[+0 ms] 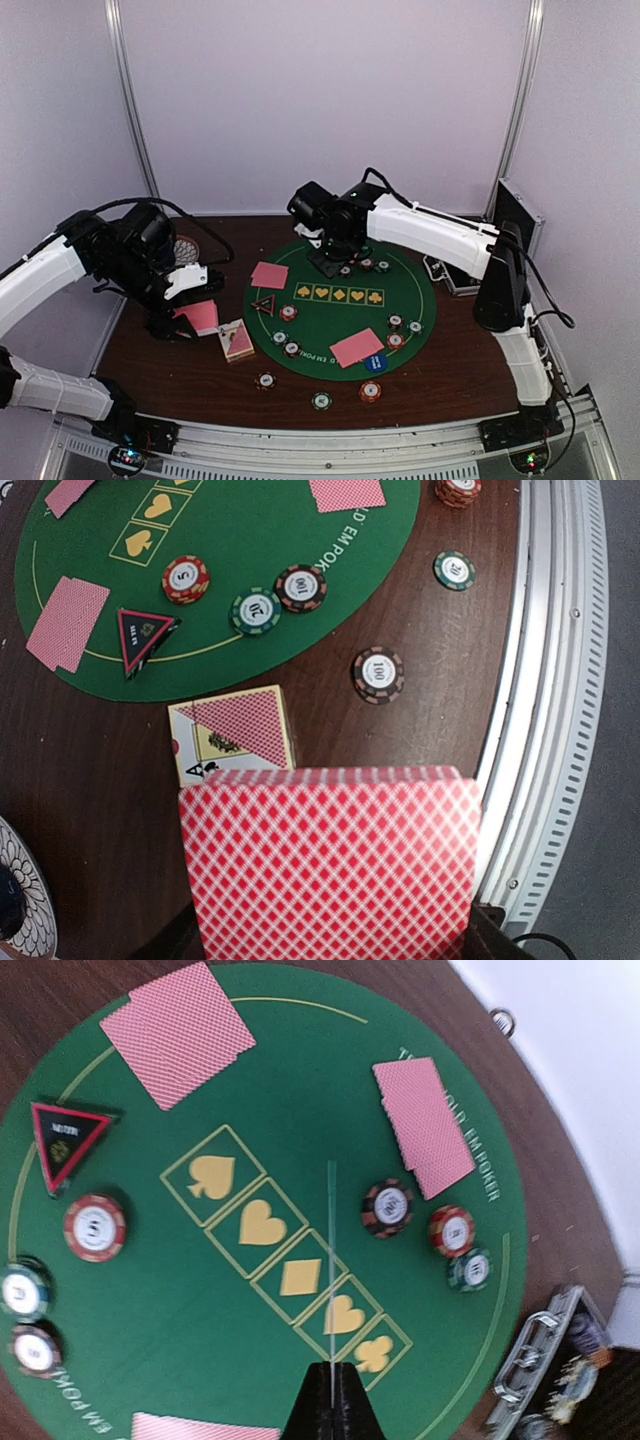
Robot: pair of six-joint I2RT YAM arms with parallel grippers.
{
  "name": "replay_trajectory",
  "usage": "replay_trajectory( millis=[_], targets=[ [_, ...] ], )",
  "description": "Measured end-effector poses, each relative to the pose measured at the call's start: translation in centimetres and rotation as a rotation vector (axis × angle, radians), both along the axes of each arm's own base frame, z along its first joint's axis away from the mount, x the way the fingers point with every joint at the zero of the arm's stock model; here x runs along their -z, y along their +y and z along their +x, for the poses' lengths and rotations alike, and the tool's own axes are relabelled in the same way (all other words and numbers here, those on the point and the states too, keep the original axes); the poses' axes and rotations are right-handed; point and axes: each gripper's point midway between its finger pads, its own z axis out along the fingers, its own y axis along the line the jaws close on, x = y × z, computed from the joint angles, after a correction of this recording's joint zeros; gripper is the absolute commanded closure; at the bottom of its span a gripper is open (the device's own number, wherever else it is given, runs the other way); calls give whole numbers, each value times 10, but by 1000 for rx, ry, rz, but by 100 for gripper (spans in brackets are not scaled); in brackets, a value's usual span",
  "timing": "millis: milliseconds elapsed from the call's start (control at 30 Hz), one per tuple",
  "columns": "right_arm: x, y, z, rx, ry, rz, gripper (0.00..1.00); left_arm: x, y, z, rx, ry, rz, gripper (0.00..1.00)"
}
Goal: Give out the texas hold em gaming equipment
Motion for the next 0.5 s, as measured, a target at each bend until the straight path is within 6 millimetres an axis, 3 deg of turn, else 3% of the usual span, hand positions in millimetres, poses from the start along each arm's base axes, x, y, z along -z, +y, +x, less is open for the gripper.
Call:
replay_trajectory(
  millis=[133, 300, 500],
  targets=[
    [1, 1, 11, -89, -194, -214, 100, 0, 1, -2, 0, 5, 3, 100],
    [0, 17, 27, -173, -378, -354, 100, 0, 2, -3, 0, 5, 3, 100],
    [37, 27, 43, -248, -431, -492, 100, 0, 2, -3, 0, 5, 3, 100]
  ],
)
